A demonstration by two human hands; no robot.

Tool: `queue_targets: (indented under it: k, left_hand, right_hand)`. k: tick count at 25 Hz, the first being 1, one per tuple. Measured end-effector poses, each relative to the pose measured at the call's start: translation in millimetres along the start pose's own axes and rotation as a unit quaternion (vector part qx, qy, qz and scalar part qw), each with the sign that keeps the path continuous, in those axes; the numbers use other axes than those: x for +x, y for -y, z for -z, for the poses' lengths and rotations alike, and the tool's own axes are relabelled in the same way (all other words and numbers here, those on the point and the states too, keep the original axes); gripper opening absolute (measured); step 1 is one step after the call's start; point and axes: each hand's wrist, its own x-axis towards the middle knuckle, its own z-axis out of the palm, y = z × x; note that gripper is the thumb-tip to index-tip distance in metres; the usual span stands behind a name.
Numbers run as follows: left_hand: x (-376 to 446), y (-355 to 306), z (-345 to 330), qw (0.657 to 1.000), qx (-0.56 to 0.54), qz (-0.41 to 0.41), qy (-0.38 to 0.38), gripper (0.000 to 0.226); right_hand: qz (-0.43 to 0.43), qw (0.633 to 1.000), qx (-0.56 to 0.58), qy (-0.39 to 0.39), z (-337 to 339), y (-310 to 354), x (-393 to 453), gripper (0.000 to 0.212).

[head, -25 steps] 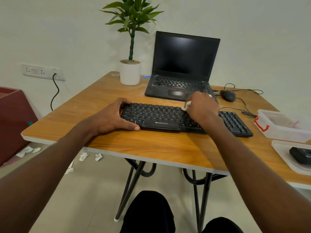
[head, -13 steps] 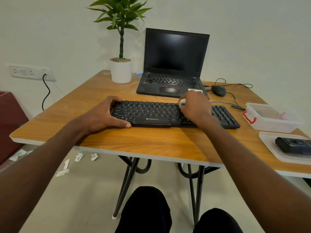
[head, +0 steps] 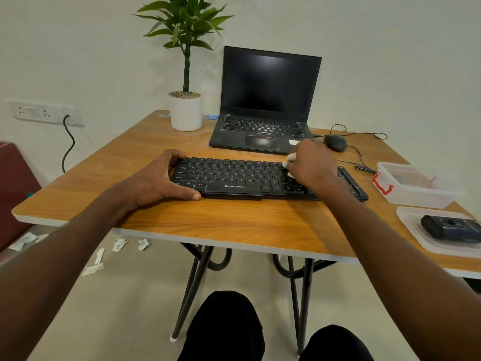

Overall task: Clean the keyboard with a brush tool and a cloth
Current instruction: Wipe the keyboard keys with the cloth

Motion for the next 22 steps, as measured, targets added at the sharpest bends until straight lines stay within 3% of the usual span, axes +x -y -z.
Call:
queue_targets:
  k: [4, 5, 7, 12, 16, 18, 22]
  left_hand:
    - [0.5, 0.5, -0.1, 1.0, 0.003, 0.007, 0.001, 0.135]
    - [0.3, 0.4, -0.2, 1.0, 0.001, 0.01, 0.001, 0.135]
    - [0.3, 0.6, -0.3, 1.0, -0.003, 0.011, 0.001, 0.133]
    - [-0.1, 0.2, 0.3, 1.0, 0.004, 0.009, -0.001, 0.136]
    - [-0.5, -0.7, -0.6, 1.0, 0.0, 0.004, -0.001, 0.136]
    - [-1.3, -2.9, -0.8, 1.0, 0.003, 0.008, 0.003, 0.135]
    - [-0.5, -6.3, -1.4, 1.0, 0.014, 0.014, 0.019, 0.129]
  right_hand:
    - [0.054, 0.97, 0.219, 0.087, -5.8, 33.7, 0.6, 0.022]
    - [0.062, 0.97, 0.226, 0.065, -7.0, 37.9, 1.6, 0.023]
    - [0.079, 0.989, 0.125, 0.022, -10.6, 35.3, 6.5, 0.023]
    - [0.039, 0.999, 0.005, 0.01, -1.2, 7.3, 10.9, 0.023]
    - [-0.008, 0.983, 0.139, 0.118, 11.3, -10.9, 23.4, 0.025]
    - [-0.044, 0.979, 0.167, 0.106, 9.2, -8.3, 25.1, 0.027]
    - [-0.022, 0.978, 0.193, 0.077, -5.5, 4.5, 10.4, 0.024]
